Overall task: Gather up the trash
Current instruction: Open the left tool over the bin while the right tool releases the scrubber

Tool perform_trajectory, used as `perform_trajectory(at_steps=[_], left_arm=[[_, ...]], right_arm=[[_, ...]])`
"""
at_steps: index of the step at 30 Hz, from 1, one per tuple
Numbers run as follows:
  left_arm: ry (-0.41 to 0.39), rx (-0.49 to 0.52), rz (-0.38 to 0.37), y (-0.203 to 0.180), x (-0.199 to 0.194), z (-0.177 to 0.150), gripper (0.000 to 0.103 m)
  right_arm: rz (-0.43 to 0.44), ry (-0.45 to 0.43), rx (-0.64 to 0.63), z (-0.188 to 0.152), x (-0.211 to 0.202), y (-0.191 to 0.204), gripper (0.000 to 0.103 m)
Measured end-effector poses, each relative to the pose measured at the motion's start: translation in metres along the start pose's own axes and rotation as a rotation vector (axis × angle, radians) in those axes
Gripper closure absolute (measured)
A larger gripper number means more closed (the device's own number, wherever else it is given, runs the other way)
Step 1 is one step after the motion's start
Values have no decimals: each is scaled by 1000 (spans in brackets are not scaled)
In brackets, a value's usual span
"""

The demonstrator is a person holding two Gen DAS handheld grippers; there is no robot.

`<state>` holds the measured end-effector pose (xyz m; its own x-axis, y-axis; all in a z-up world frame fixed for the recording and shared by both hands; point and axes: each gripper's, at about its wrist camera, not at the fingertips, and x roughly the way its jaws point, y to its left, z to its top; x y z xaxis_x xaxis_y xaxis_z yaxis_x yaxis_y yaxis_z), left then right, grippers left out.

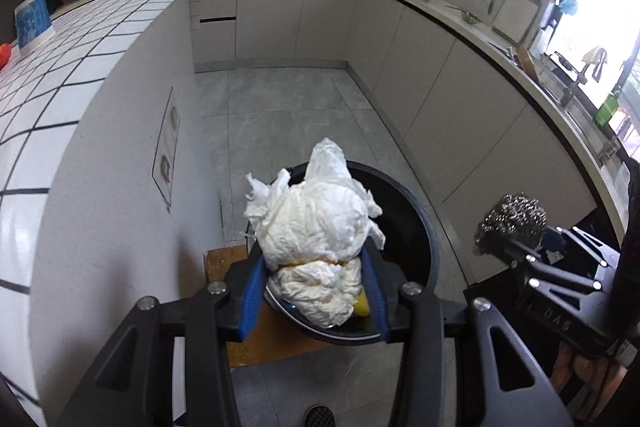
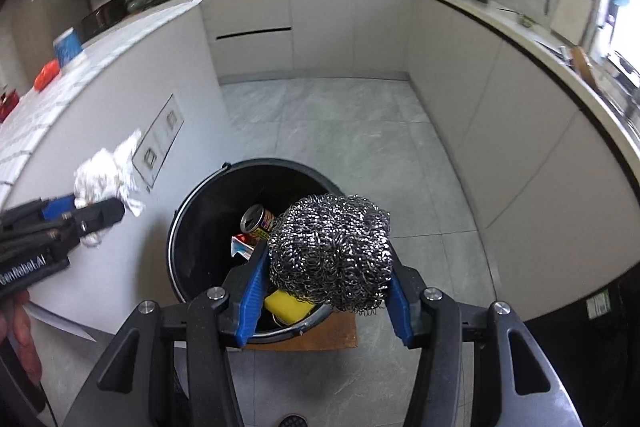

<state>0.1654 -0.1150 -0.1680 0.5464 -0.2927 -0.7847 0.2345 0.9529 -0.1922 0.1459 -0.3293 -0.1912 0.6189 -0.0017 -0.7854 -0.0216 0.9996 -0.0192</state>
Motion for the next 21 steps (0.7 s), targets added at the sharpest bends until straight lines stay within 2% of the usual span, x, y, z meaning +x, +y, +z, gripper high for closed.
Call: perform_trajectory(at_steps=[8, 12, 13, 14, 15, 16, 18, 21], left_arm=[[42, -35, 6, -5, 28, -9, 57], [69, -75, -17, -10, 46, -4, 56], [65, -71, 2, -10, 48, -2, 46], [56, -67, 43, -9, 47, 0, 23], [33, -79, 70, -7, 43, 2, 16], [9, -103, 63, -3, 38, 4, 11], [2, -123, 58, 2, 33, 5, 11], [-3, -93, 69, -4, 29, 5, 11]], right_arm=[[57, 24, -90, -2, 44, 3, 48], [103, 34, -187, -2, 72, 13, 46], [126, 40, -233, -5, 82, 16, 37], [116, 41, -288, -9, 89, 19, 18], [77, 37, -309, -13, 94, 17, 15], [69, 36, -301, -16, 96, 12, 14], [97, 32, -248, -17, 96, -3, 14], [112, 15, -200, -16, 91, -15, 14]])
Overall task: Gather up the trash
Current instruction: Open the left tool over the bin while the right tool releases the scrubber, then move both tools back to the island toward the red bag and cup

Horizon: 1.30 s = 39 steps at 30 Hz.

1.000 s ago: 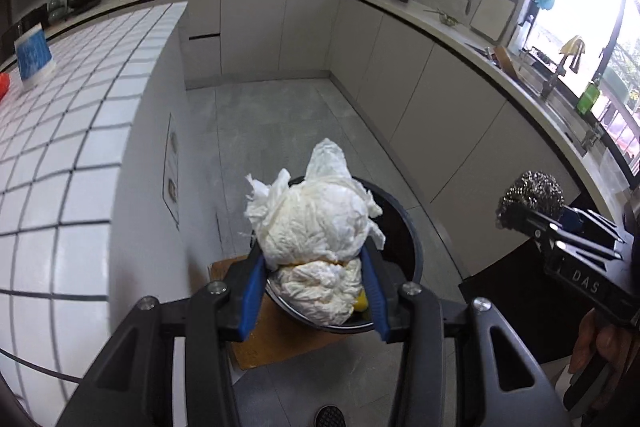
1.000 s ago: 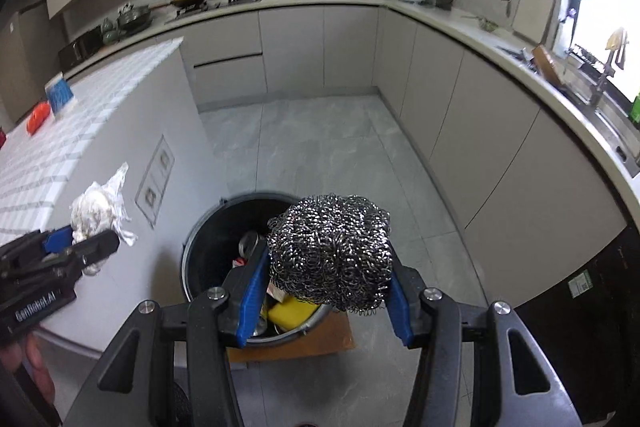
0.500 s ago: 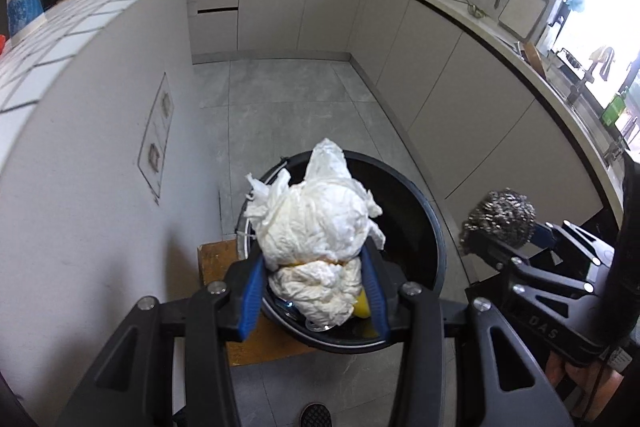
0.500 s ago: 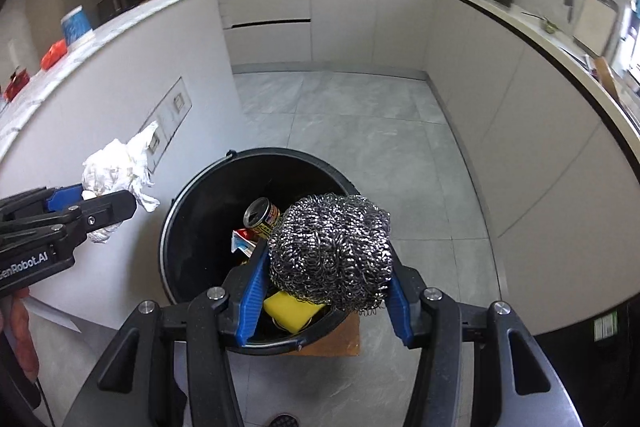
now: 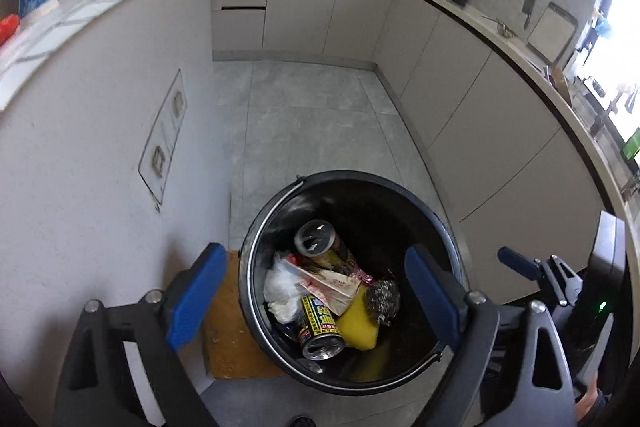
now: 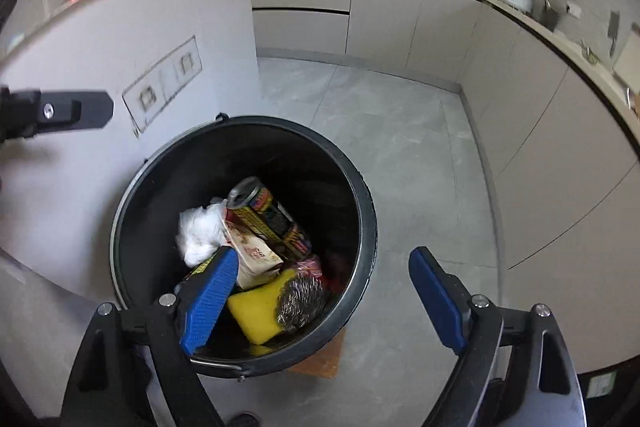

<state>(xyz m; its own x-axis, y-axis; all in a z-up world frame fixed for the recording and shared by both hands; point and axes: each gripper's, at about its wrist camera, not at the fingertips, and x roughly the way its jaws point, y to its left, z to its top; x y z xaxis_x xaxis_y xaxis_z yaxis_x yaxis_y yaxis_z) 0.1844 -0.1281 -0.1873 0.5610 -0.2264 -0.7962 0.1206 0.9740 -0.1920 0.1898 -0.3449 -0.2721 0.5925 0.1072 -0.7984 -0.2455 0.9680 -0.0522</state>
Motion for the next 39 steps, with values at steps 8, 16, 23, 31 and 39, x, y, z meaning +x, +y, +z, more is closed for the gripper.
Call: perform_trajectory(at_steps=[8, 16, 23, 31, 39], left_arm=[[12, 43, 41, -12, 2, -1, 11], [3, 90, 69, -19, -32, 0, 10], [-12, 81, 77, -5, -71, 12, 9], [-74, 46, 71, 40, -116, 29, 9], [-118, -2, 126, 110, -141, 46, 8]], right_arm=[[-27, -7, 31, 9, -20, -5, 14], [-50, 35, 147, 18, -53, -24, 0], [-74, 31, 209, 35, -86, -22, 0], [-107, -37, 219, 66, -113, 3, 0], [-127, -44, 187, 119, -123, 65, 0]])
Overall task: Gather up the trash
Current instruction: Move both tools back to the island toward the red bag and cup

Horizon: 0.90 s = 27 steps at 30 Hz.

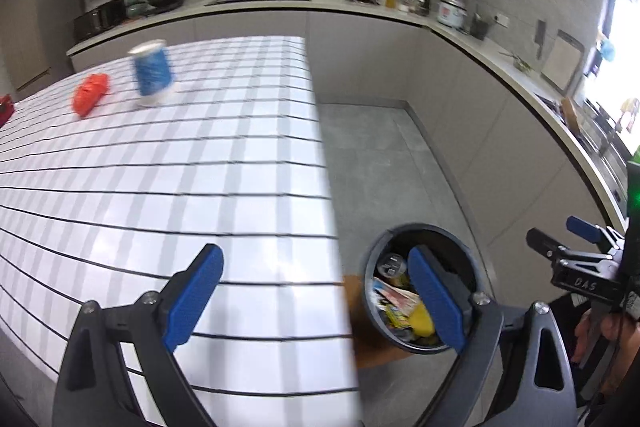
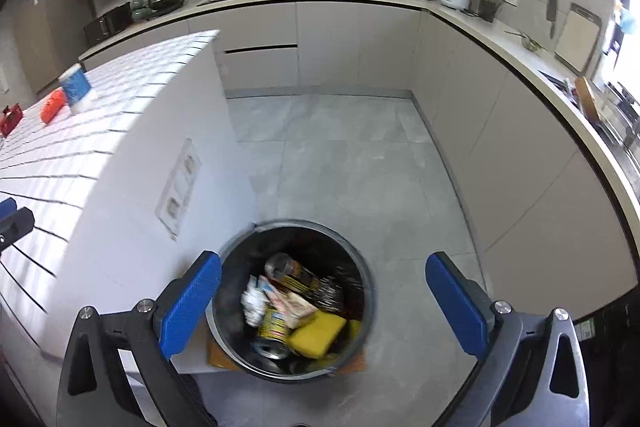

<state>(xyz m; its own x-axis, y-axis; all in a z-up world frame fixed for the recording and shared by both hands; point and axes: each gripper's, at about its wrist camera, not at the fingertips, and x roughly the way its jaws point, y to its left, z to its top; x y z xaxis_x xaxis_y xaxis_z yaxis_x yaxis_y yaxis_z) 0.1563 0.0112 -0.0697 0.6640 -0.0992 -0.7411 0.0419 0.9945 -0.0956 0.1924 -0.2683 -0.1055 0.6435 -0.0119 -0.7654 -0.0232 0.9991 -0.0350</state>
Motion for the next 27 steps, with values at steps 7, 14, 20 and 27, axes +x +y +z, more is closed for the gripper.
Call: perform_trajectory(at_steps=[7, 14, 20, 27], left_arm=[[1, -67, 70, 99, 2, 16, 8], [-3, -158, 96, 202, 14, 38, 8], [-8, -171, 119, 264, 28, 59, 9], [-45, -122, 150, 320, 49, 96, 9]], right_arm=[[66, -39, -54, 45, -2, 90, 0], [127, -62, -104, 91, 13, 203, 0], [165, -70, -130, 120, 27, 287, 0], [191, -80, -145, 149, 46, 355, 0]])
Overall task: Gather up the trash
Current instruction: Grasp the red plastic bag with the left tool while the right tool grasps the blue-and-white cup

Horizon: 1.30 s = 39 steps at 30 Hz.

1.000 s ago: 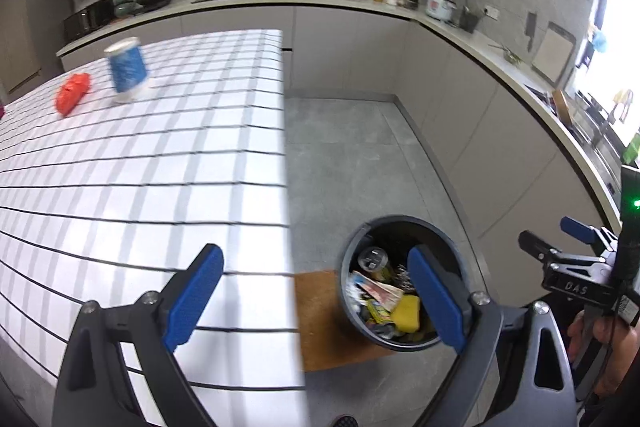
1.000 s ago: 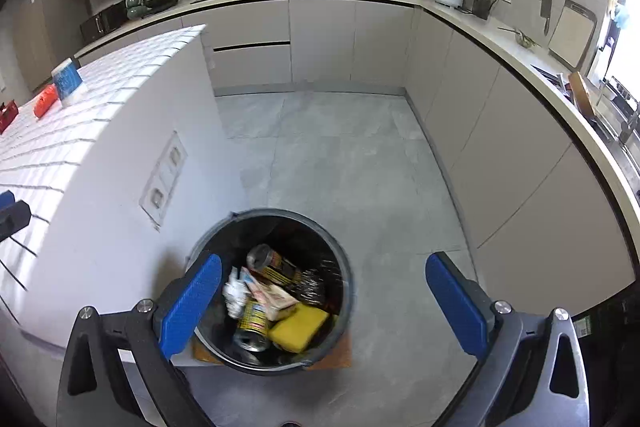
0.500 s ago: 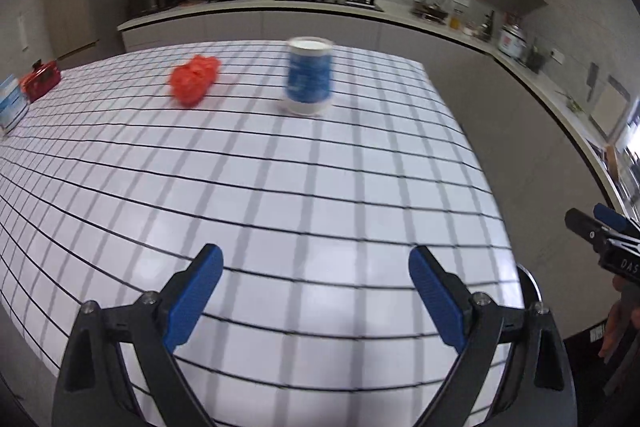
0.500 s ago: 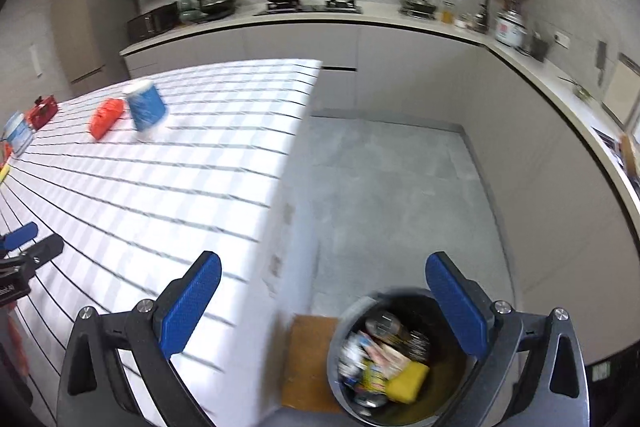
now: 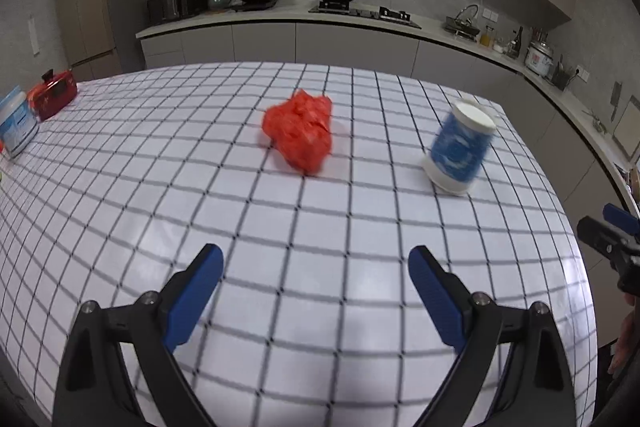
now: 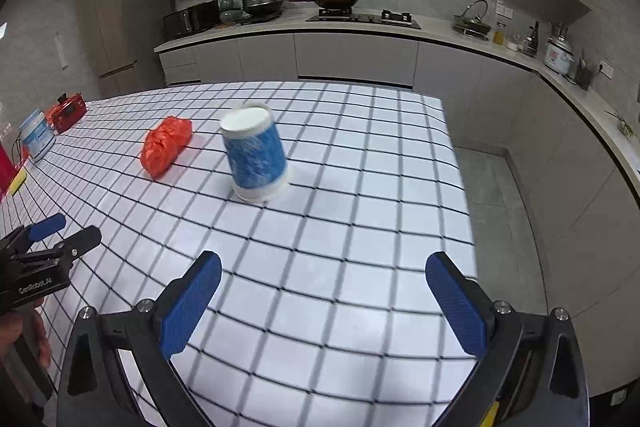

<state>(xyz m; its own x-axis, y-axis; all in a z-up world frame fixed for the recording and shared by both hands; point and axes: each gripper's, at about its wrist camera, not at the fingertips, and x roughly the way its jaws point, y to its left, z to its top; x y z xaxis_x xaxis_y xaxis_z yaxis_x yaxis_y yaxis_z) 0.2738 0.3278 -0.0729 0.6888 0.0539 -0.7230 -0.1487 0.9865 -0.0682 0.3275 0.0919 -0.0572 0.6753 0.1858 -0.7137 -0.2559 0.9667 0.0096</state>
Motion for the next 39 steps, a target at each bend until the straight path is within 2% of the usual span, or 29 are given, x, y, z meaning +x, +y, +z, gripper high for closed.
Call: perform_trajectory(at_steps=[7, 12, 15, 17, 19, 23, 29, 30, 31, 32, 34, 39], left_arm=[[4, -1, -45, 24, 43, 41, 10], [22, 31, -69, 16, 66, 50, 10], [38, 42, -71, 12, 82, 55, 10], [48, 36, -72, 13, 92, 58, 10], [54, 30, -79, 13, 99, 61, 10], [62, 29, -81, 12, 112, 68, 10], [105, 25, -80, 7, 131, 75, 11], [105, 23, -80, 7, 133, 74, 13], [98, 35, -66, 6, 132, 73, 19], [91, 44, -72, 6, 132, 75, 38], [88, 63, -85, 4, 129, 76, 57], [77, 52, -113, 4, 114, 72, 63]], right_arm=[[-7, 9, -28, 28, 47, 41, 0], [-1, 13, -9, 42, 81, 55, 1], [2, 21, -1, 50, 101, 59, 8], [8, 43, 10, 56, 119, 58, 27], [-7, 48, 32, 60, 129, 51, 34], [-8, 55, 91, 67, 138, 32, 35], [-20, 56, 46, 77, 144, 38, 34], [-10, 56, 48, 78, 145, 38, 37], [-4, 60, 50, 79, 146, 39, 44], [-3, 58, 50, 79, 146, 39, 44], [4, 53, 49, 79, 144, 39, 45], [-2, 26, 47, 78, 129, 40, 45]])
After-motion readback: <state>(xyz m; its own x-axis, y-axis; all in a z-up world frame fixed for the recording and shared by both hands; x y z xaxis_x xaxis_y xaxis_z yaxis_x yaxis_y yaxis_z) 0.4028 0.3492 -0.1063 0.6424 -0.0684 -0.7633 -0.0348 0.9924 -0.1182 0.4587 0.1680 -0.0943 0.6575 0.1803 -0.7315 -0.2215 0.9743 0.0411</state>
